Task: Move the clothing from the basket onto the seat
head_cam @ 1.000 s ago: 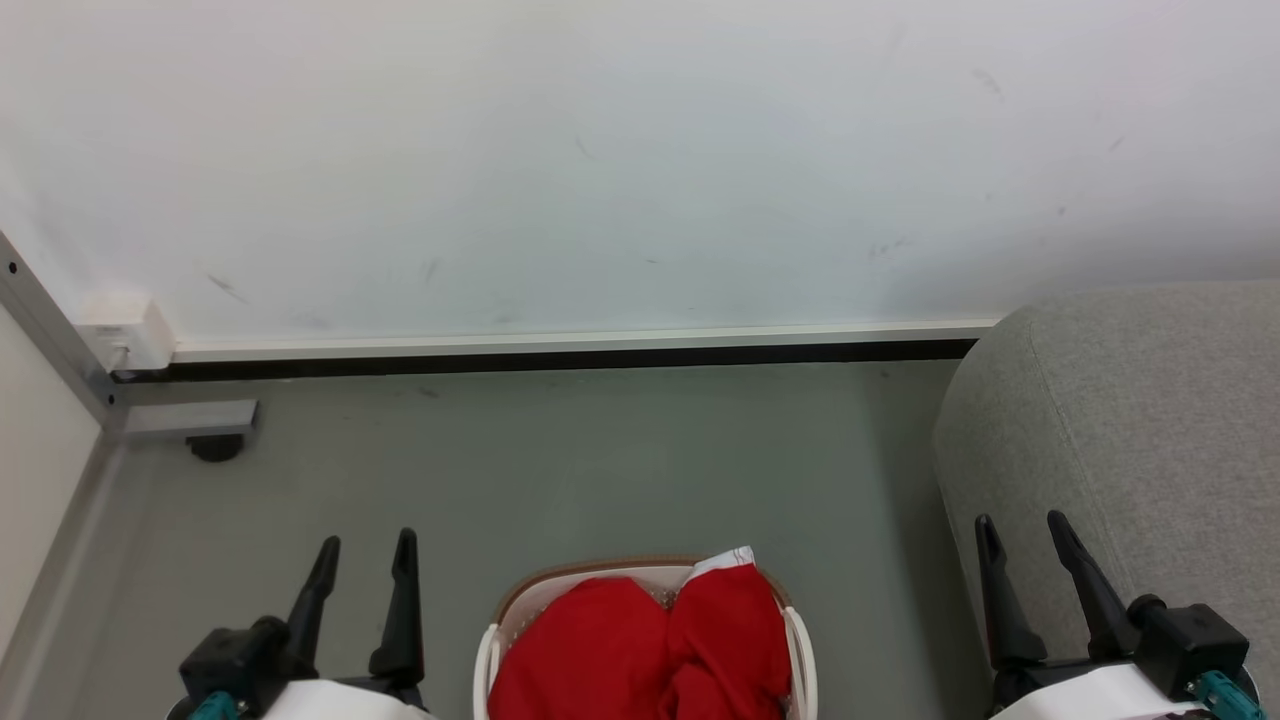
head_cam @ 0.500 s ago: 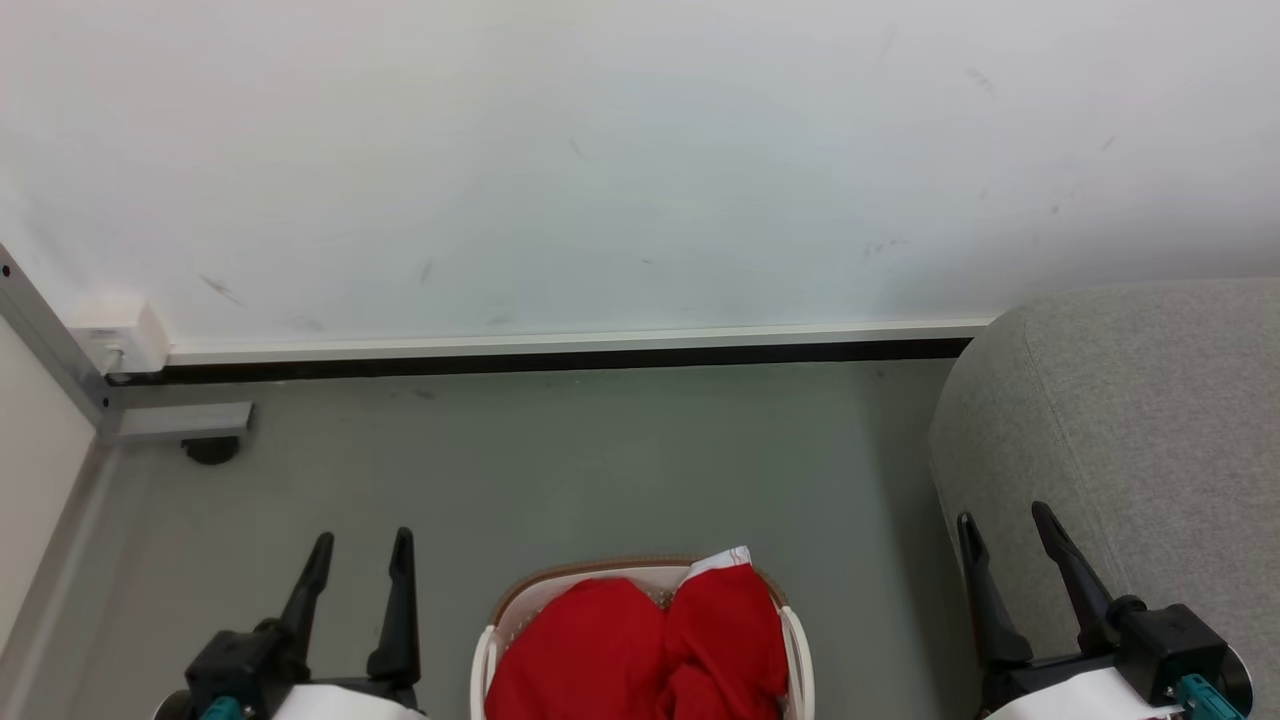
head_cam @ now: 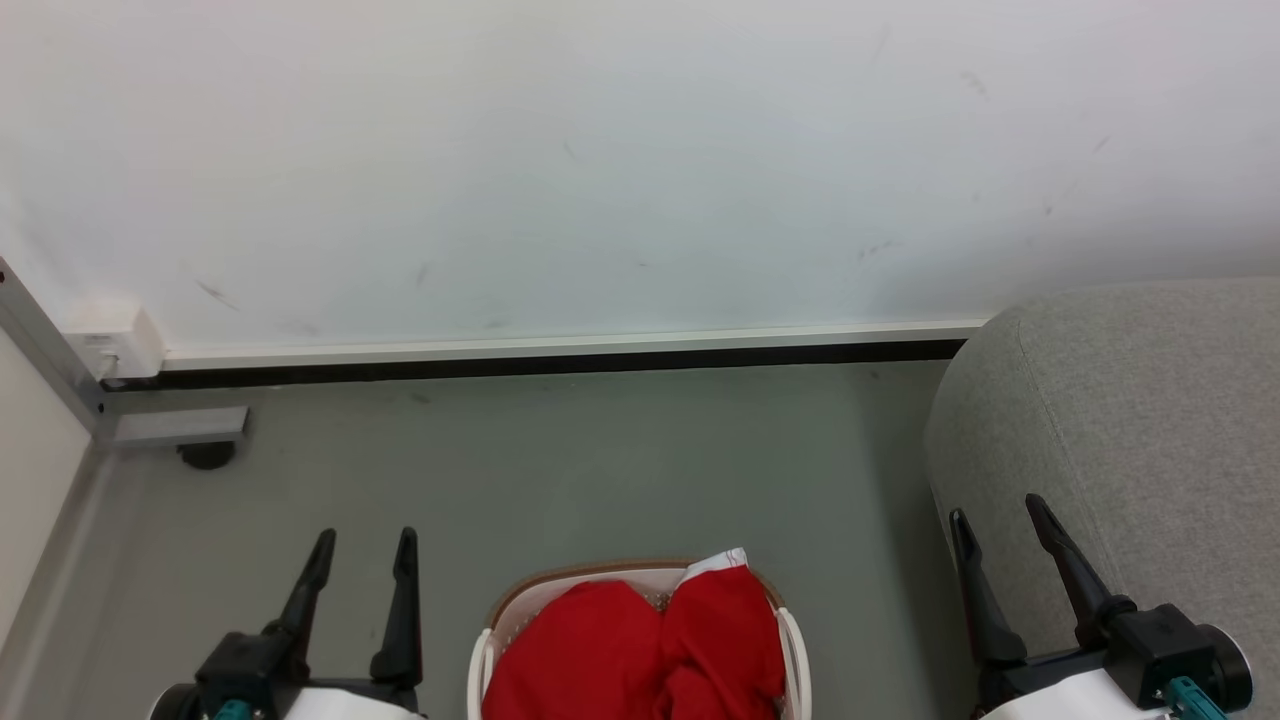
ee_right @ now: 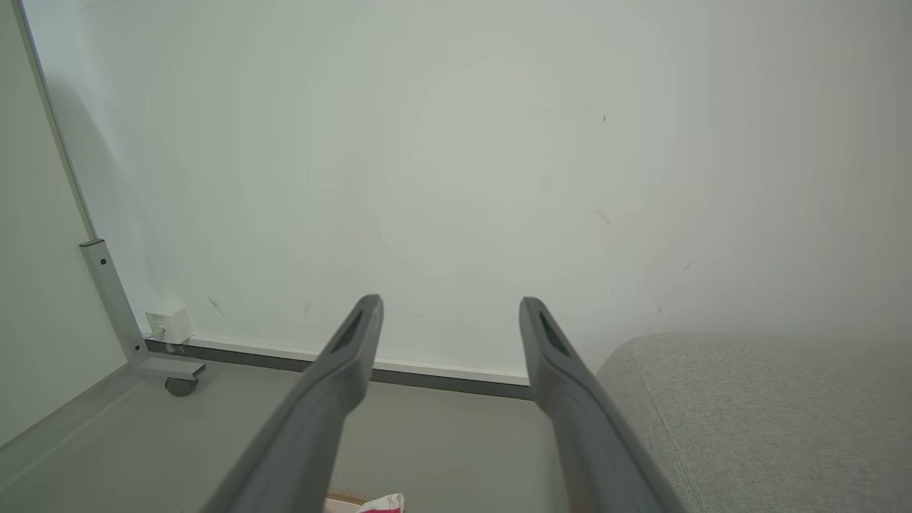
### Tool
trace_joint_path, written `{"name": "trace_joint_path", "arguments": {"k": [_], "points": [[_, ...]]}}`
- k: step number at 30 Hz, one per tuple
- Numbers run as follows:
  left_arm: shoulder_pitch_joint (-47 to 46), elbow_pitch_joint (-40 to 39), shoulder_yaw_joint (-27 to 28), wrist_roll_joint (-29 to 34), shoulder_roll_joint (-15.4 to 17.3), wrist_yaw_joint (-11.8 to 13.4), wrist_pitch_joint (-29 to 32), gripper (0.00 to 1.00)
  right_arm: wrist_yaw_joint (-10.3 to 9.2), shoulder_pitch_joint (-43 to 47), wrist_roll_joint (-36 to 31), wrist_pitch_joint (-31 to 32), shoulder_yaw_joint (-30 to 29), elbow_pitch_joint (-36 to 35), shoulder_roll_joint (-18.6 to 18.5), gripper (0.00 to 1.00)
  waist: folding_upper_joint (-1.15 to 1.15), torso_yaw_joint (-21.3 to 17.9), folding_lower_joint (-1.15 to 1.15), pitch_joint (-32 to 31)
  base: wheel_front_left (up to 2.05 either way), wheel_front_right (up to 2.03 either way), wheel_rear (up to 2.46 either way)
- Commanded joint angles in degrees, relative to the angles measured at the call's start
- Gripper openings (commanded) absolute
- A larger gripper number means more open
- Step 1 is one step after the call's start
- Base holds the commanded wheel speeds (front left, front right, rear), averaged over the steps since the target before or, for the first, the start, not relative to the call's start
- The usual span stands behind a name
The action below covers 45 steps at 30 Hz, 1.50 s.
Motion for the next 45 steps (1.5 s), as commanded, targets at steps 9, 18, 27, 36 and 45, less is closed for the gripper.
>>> {"name": "trace_joint_path", "arguments": {"k": [9,18,27,36,45], "points": [[0.05,0.10,0.06,-0.80,0.16,0.22,-0.04,1.00,-0.12,-0.54,0.75,-0.01,0.00,0.12,-0.37,1.00,0.00,0.04,0.00,-0.07,0.00,0.00,0.00],[0.05,0.22,0.18,-1.22,0.16,0.39,-0.04,1.00,-0.12,-0.48,0.94,0.00,0.20,0.08,-0.37,1.00,0.00,-0.04,0.00,-0.20,0.00,0.00,0.00],[0.02,0.12,0.08,-1.33,0.16,0.33,-0.04,1.00,-0.12,-0.74,1.12,0.00,0.27,0.23,-0.37,1.00,0.00,-0.45,0.00,-0.03,0.00,0.00,0.00],[-0.45,0.74,-0.01,-2.31,0.16,0.12,-0.04,1.00,-0.12,-1.39,1.47,0.00,0.91,-0.25,-0.36,1.00,0.00,-2.35,0.00,1.93,0.00,0.00,0.00],[-3.35,1.98,0.03,-1.89,0.18,-0.47,-0.04,1.00,-0.12,-3.42,1.79,0.00,0.81,-1.67,-0.33,1.00,0.00,-6.03,0.00,7.85,0.00,0.00,0.00]]}}
